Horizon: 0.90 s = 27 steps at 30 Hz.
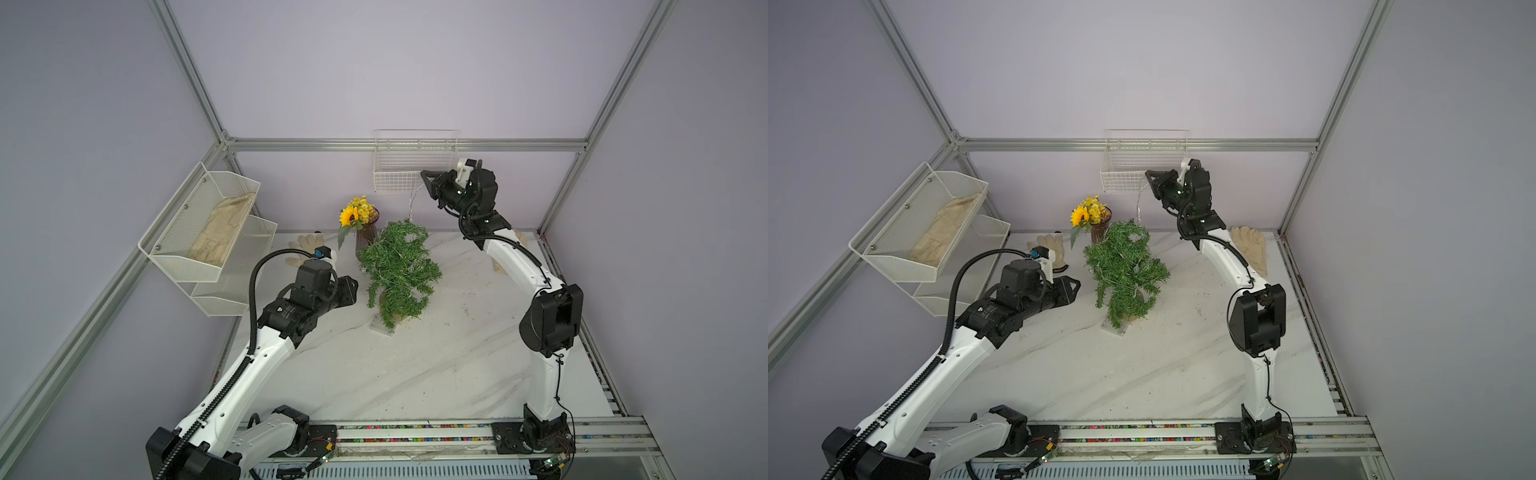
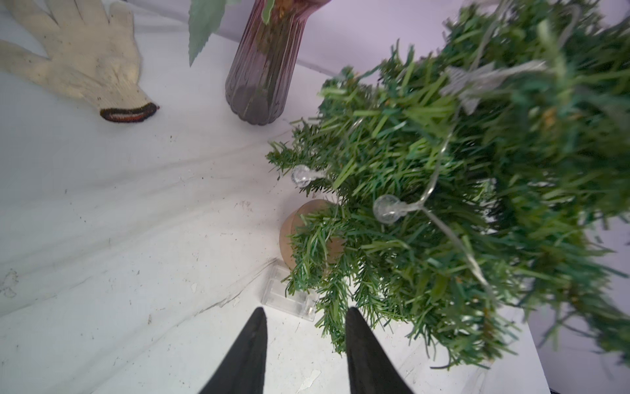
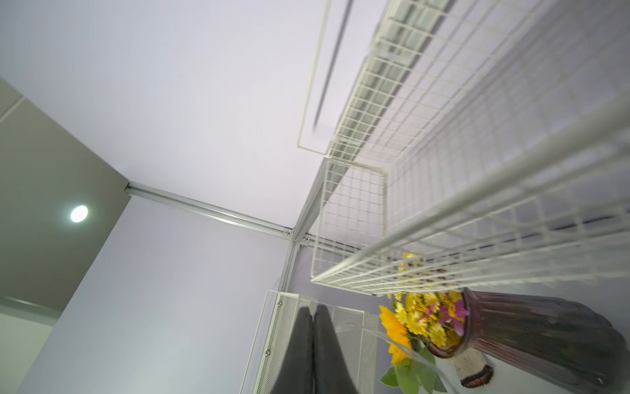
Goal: Remove string lights from the small christmas tree
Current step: Pick up the light string from the center of the board, then remove the light string from the Christmas tree.
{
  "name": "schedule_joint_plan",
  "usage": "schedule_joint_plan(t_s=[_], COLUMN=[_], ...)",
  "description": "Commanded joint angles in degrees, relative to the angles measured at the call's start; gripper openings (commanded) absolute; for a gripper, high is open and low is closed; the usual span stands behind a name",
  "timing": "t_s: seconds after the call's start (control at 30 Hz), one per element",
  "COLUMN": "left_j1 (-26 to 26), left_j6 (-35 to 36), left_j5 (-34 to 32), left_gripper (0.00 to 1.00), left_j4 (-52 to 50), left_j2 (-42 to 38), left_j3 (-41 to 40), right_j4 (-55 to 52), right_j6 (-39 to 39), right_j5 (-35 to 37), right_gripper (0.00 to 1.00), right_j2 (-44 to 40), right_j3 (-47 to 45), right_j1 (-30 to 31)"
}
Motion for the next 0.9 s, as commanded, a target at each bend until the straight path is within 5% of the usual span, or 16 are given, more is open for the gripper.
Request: schedule_joint_plan(t_s=[0.0, 0.23, 0.43, 0.73, 0.87], left_j1=[0.48, 1.25, 3.20, 5.99, 8.43], left_j6=[3.71, 9.15, 12.14, 25.32, 32.50], left_j5=[-0.51, 0.63, 8.29, 13.14, 17.02], left_gripper=[0.41, 0.47, 0.53, 0.60, 0.62], left_j4=[1.87, 1.97, 8.83, 26.05, 37.34], left_j2=[-0.26, 5.07, 13.23, 23.82, 23.90], left_j3=[9.48, 21.45, 30.48, 31.74, 26.36], right_j4=[-3.04, 0.01, 0.94, 0.76, 0.45], right_j6=[-5.29, -5.93, -6.28, -6.64, -6.65], right_j5=[1.54, -3.64, -5.33, -5.63, -6.50], right_gripper=[0.00, 0.00, 0.00, 0.00, 0.00], right_j2=[2.38, 9.77, 15.14, 16.08, 15.96], right_j3=[3.16, 15.99, 24.41, 27.13, 27.23], right_j1=[2.26, 5.85, 8.76, 9.52, 9.52])
